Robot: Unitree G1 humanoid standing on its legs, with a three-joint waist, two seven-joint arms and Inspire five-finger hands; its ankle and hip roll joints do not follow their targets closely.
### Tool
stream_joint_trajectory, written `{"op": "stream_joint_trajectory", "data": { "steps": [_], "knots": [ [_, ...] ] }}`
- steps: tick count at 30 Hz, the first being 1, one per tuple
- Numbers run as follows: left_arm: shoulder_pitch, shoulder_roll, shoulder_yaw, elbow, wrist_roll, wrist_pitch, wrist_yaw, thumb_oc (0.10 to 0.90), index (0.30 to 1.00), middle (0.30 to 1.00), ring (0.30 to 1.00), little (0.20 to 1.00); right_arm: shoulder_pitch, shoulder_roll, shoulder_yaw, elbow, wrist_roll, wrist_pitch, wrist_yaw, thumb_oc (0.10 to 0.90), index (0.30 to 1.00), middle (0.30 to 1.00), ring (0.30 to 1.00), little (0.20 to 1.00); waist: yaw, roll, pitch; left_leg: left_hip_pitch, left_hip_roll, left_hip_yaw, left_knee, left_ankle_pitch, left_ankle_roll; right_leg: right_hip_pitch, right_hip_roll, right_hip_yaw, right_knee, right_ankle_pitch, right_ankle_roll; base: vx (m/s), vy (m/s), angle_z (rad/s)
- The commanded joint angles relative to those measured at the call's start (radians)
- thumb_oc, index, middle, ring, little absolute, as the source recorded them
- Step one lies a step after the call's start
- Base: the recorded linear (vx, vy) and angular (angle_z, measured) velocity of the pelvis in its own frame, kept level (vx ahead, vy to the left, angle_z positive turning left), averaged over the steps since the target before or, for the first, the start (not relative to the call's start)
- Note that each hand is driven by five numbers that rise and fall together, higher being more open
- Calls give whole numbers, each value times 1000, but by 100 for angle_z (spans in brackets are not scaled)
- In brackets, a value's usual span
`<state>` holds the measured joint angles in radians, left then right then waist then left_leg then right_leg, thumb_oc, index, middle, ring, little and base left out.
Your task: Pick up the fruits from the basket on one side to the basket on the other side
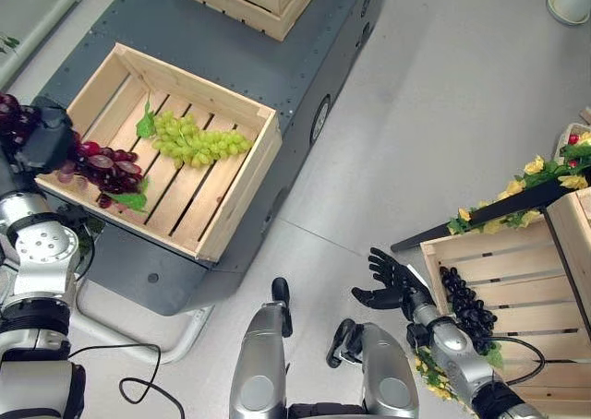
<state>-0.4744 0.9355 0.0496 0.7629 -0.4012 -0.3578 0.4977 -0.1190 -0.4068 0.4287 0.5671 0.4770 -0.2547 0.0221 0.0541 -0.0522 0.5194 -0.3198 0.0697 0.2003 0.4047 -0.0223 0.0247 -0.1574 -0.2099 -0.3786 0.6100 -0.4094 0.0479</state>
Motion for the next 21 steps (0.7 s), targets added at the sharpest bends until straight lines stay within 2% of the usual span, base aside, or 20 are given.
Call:
{"op": "stream_joint_trajectory", "data": {
  "steps": [1,2,3,7,9,10,16,19,21],
  "knots": [
    [-45,33,90,-35,-134,-132,-11,400,300,300,300,300,49,-9,-54,-46,-35,-77,-36,800,900,900,900,900,-12,89,-195,168,-44,-14,-63,-166,-9,31,8,-3,-153,122,-27,47,-40,4],
    [-48,33,92,-38,-152,-130,-22,400,300,300,300,300,51,-6,-53,-48,-36,-78,-34,800,900,900,900,900,-13,90,-201,178,-46,-15,-75,-163,-10,42,12,-3,-168,127,-25,64,-74,2],
    [-54,33,91,-42,-187,-127,-80,400,300,300,300,300,56,0,-46,-57,-50,-96,-31,800,900,900,900,900,-16,95,-218,199,-52,-18,-103,-158,-13,63,22,2,-205,139,-19,56,-72,2],
    [-64,52,49,-72,-171,-109,-200,400,300,300,300,300,63,-4,-14,-122,-94,-129,-34,800,900,900,900,900,-16,110,-262,257,-74,-28,-188,-138,-17,116,40,5,-287,174,3,46,-84,4],
    [-70,65,38,-75,-178,-112,-229,400,300,300,300,300,64,-7,-8,-134,-87,-137,-25,800,900,900,900,900,-15,113,-271,269,-78,-31,-205,-134,-17,126,44,4,-303,185,9,2,-78,6],
    [-90,85,11,-89,-196,-113,-282,400,300,300,300,300,58,-7,5,-157,-74,-149,-5,800,900,900,900,900,-12,118,-291,289,-84,-35,-237,-126,-17,145,51,5,-333,204,19,2,-77,2],
    [-163,99,-82,-131,-211,-104,-409,400,300,300,300,300,-9,-4,48,-228,-50,-163,23,800,900,900,900,900,8,128,-344,339,-89,-55,-320,-94,-25,200,73,3,-425,243,28,-5,-113,6],
    [-226,117,-143,-133,-225,-97,-472,400,300,300,300,300,-63,-1,67,-267,-52,-147,20,800,900,900,900,900,14,131,-366,360,-88,-60,-361,-77,-33,225,84,2,-476,257,29,-38,-105,4],
    [-320,139,-219,-126,-258,-84,-537,400,300,300,300,300,-140,-22,86,-304,-26,-106,36,800,900,900,900,900,21,133,-386,377,-86,-66,-411,-51,-45,250,94,-3,-529,279,32,-53,-106,8]
  ]
}}
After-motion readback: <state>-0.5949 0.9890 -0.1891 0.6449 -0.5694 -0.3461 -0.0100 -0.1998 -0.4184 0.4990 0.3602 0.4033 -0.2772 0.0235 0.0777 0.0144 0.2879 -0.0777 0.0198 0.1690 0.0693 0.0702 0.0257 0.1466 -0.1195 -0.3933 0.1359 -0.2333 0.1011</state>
